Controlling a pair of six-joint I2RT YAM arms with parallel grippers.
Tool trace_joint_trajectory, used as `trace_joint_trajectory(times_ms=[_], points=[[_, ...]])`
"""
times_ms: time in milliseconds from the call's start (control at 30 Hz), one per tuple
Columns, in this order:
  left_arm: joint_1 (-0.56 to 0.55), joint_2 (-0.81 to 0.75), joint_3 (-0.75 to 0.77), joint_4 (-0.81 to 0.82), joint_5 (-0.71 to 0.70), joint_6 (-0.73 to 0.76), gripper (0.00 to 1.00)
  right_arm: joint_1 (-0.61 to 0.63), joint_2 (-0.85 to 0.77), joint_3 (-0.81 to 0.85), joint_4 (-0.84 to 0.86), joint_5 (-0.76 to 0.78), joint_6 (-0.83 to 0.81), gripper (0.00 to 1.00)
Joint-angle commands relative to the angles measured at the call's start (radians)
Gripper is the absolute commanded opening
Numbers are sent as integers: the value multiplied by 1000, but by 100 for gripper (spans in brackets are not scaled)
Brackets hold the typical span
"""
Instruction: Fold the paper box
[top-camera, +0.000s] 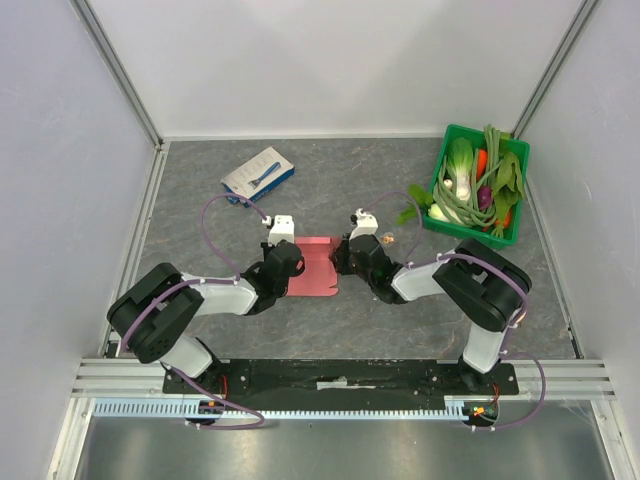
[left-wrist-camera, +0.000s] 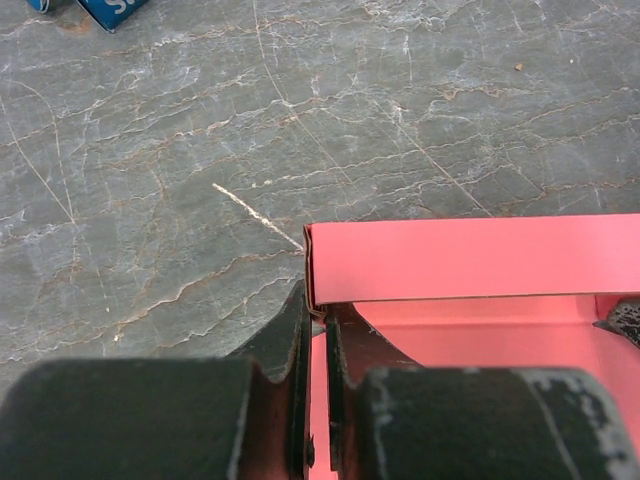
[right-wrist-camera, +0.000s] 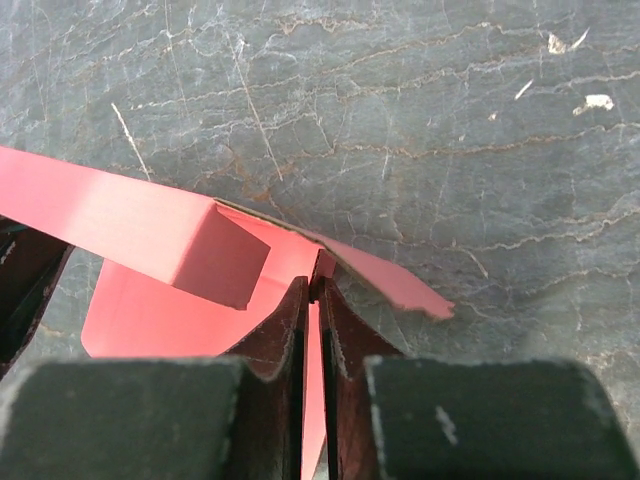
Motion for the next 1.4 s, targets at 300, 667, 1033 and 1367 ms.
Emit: trace_joint_trajectory(times_ms=[300,667,1033,1367], points=[[-18,-9,10,6,-4,-20,2,89,60,132,-65,89,-81,24],[-21,-9,10,8,-4,-22,2,92,43,150,-70,91,-113,31],[-21,-2,12,5,-10,-28,2,89,-146,40,-228,106,-115,38],[-21,-7,10,1,-10,-25,2,-61,-221,-75,-151,-61,-124,49]])
